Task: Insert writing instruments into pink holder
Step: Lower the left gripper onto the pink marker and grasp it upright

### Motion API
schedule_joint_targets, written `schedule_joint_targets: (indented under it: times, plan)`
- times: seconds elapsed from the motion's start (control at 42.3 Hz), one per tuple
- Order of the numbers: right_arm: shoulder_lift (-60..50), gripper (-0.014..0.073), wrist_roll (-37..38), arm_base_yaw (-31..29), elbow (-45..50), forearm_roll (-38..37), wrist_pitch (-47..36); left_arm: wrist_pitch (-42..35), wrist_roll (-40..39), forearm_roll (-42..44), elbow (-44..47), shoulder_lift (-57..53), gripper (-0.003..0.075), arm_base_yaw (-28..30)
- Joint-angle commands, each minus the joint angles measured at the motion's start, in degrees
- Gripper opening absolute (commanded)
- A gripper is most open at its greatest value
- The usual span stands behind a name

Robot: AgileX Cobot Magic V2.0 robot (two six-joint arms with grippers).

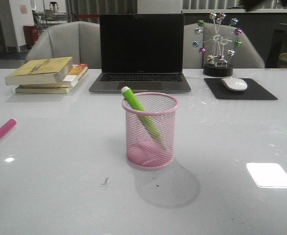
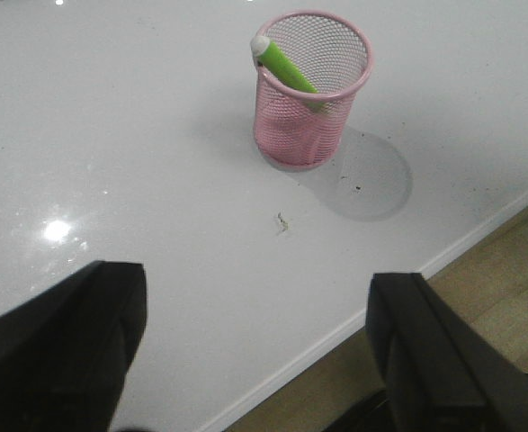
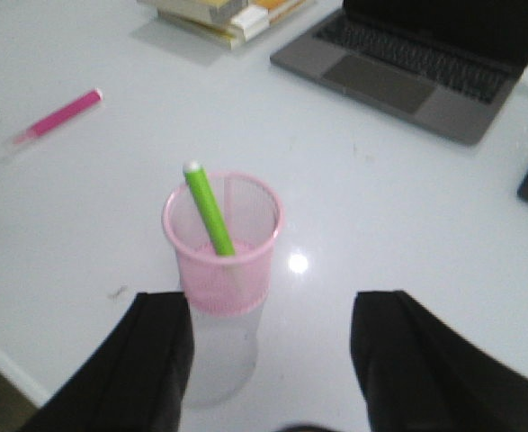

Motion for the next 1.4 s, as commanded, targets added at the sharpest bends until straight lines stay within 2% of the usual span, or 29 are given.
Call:
schedule_joint_targets:
  times: [0.0, 0.118, 0.237, 0.331, 0.379, 0.521, 0.663, 0.804, 1.136, 1.372]
  plan:
    - [-3.2, 0.05, 0.05, 0.02, -1.41, 0.5, 5.14, -4.37, -0.11, -0.62, -1.79, -0.23, 0.0561, -0.34]
    - [-4.76, 0.05, 0.0, 0.02, -1.41, 0.31, 10.5, -4.37, -0.11, -0.62, -1.79, -0.23, 0.0561, -0.34]
    - [-4.81, 0.05, 0.0, 0.02, -1.41, 0.11, 11.08, -2.54, -0.78, 0.68, -2.17, -0.23, 0.0561, 0.2]
    - [-4.81, 0.05, 0.0, 0.02, -1.41, 0.11, 11.03, 0.92, -1.91, 1.24, -3.78, 1.04, 0.0561, 2.84]
    - [-4.81, 0.05, 0.0, 0.02, -1.41, 0.11, 11.2, 4.04, -2.23, 2.09, -5.02, 2.43, 0.0561, 5.11]
    - [-4.81, 0.05, 0.0, 0.02, -1.41, 0.11, 11.2, 7.06, -2.23, 2.2, -8.27, 8.32, 0.0561, 13.82]
    - [-4.81, 0.05, 0.0, 0.02, -1.41, 0.11, 11.2, 7.54, -2.23, 2.33, -11.29, 16.45, 0.0561, 23.22]
    - [-4.81, 0.05, 0.0, 0.02, -1.41, 0.11, 11.2, 7.68, -2.23, 2.33, -15.66, 26.34, 0.0561, 28.82]
    - [-4.81, 0.05, 0.0, 0.02, -1.41, 0.11, 11.2, 7.56, -2.23, 2.33, -27.97, 46.82, 0.0561, 30.37]
    - [-4.81, 0.05, 0.0, 0.02, -1.41, 0.11, 11.2, 7.78, -2.23, 2.33, -36.43, 57.39, 0.0561, 30.37]
